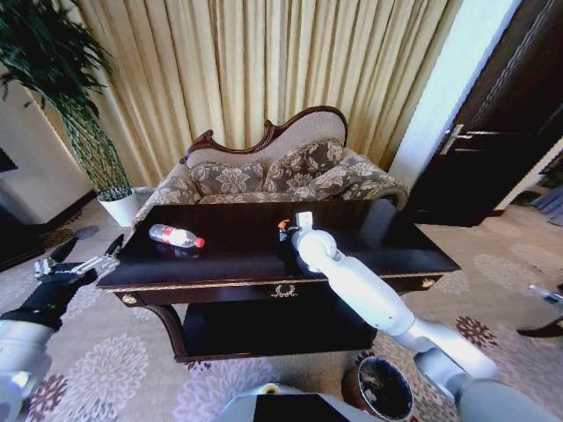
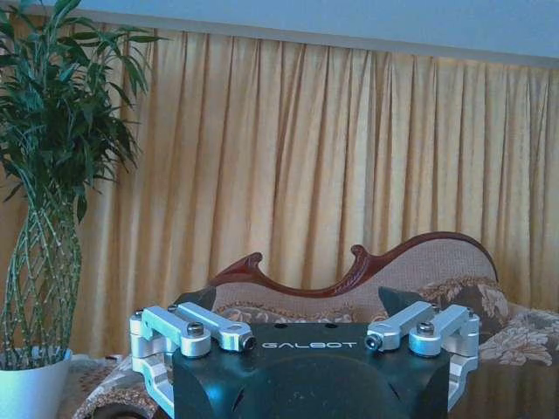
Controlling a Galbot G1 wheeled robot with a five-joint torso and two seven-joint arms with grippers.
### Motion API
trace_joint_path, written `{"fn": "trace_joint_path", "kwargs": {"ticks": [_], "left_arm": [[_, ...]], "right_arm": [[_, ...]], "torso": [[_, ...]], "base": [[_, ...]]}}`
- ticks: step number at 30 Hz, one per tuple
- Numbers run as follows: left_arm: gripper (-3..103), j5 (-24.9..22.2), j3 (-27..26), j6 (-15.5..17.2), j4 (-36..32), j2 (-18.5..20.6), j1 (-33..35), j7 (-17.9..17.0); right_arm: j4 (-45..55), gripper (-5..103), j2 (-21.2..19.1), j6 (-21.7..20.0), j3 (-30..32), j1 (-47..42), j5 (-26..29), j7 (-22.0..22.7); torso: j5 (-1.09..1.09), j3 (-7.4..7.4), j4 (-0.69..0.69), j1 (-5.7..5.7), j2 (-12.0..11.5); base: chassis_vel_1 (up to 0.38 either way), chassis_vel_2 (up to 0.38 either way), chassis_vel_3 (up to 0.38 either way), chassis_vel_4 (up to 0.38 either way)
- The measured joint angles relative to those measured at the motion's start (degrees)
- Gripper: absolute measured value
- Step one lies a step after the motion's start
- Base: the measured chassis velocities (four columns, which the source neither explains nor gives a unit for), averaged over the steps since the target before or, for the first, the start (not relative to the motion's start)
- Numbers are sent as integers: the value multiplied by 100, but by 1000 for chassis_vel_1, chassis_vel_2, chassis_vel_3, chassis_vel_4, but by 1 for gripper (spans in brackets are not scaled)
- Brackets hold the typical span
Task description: Move to the front of the table and place the trash on the table into the trash bin.
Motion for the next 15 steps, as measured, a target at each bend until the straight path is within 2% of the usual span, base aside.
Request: {"fn": "trace_joint_path", "kwargs": {"ticks": [4,5,6,7,9,14,15], "left_arm": [[100,0,4,-2,0,-2,-6,2],[100,0,5,-7,0,-1,-15,2],[100,0,5,-9,0,1,-17,2],[100,0,6,-16,9,7,-23,5],[100,0,7,-17,12,10,-24,6],[100,1,80,-54,43,41,-64,22],[100,1,80,-54,43,41,-64,22]], "right_arm": [[90,1,-44,267,109,-88,-238,-255],[254,1,-153,566,278,-229,-694,-669],[328,1,-199,653,356,-282,-858,-805],[611,1,-362,863,654,-482,-1239,-1127],[714,1,-423,907,750,-546,-1308,-1181],[1296,1,-987,1309,1495,-1204,-1781,-1345],[1296,1,-987,1309,1495,-1204,-1781,-1345]], "torso": [[0,0,1,0,0],[0,0,1,0,0],[0,0,0,0,0],[0,0,-2,0,0],[1,0,-2,0,0],[0,-1,-1,0,0],[0,-1,-1,0,0]], "base": [[0,0,0,0],[0,0,0,0],[0,0,0,0],[0,0,0,0],[0,0,0,0],[0,0,0,0],[0,0,0,0]]}}
